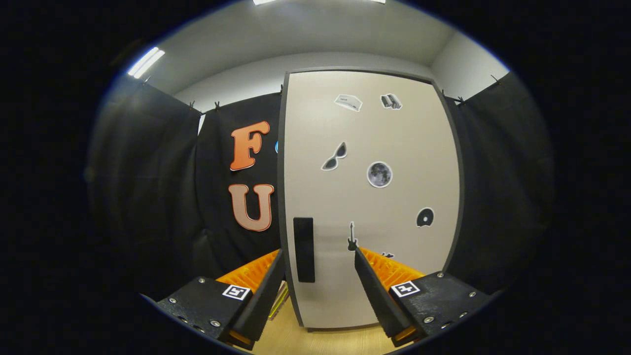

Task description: Open the shoe cabinet door, grab the shoes and put them into the shoe cabinet, then close the shoe cabinet door.

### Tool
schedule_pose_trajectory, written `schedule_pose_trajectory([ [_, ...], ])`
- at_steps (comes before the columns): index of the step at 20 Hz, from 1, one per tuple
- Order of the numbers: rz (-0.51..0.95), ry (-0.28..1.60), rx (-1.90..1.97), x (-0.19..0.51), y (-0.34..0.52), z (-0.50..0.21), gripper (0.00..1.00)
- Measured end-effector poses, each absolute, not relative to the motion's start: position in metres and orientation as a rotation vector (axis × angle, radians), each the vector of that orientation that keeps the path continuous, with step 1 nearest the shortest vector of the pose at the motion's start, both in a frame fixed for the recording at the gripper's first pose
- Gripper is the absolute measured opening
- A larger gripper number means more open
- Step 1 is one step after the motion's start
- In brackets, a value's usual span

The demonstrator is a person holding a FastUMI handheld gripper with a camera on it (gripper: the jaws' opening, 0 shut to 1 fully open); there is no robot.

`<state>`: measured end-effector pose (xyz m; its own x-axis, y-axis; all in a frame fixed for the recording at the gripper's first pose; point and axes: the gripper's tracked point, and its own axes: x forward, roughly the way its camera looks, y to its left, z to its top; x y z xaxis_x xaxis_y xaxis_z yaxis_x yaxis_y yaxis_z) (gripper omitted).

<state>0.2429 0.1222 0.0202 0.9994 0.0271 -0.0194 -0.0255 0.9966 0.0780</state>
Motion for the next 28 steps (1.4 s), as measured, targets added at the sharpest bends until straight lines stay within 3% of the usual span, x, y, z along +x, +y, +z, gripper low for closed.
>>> schedule_pose_trajectory([
  [12, -0.111, 0.041, 0.102, 0.117, 0.081, 0.009, 0.88],
  [28, -0.124, 0.05, 0.097, 0.092, 0.063, 0.011, 0.91],
])
